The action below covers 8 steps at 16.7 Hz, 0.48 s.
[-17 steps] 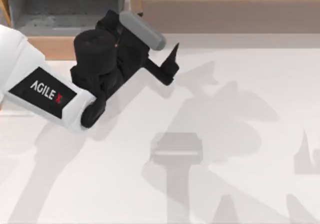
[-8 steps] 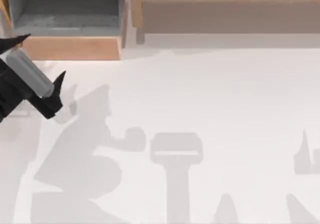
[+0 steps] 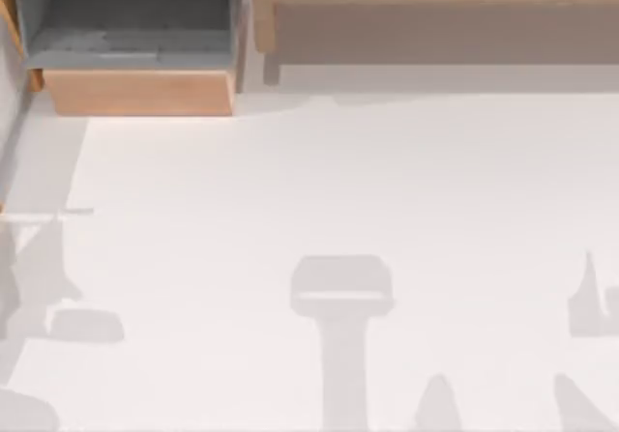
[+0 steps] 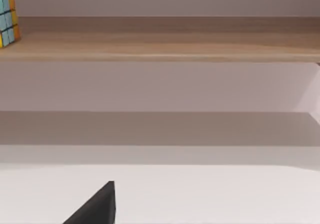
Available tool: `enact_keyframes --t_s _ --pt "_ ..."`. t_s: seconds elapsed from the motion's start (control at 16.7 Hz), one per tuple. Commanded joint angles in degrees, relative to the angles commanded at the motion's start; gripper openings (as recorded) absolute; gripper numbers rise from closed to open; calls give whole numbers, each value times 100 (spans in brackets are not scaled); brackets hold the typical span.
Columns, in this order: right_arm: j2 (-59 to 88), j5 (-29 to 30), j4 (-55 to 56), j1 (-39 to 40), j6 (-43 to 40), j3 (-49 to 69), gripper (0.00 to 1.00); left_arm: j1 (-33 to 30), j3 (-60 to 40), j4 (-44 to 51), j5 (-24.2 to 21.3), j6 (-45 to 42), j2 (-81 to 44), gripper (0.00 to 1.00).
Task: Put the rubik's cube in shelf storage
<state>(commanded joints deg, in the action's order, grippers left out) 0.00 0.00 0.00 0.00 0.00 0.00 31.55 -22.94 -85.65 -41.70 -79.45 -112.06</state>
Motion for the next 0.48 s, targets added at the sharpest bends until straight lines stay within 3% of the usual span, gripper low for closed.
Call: enact_keyframes --t_s 0.24,0.48 --pt "0 0 0 0 0 0 100 808 -147 -224 -172 -971 -163 100" --pt "0 0 0 0 0 0 100 965 -213 -262 -193 -1170 -205 100"
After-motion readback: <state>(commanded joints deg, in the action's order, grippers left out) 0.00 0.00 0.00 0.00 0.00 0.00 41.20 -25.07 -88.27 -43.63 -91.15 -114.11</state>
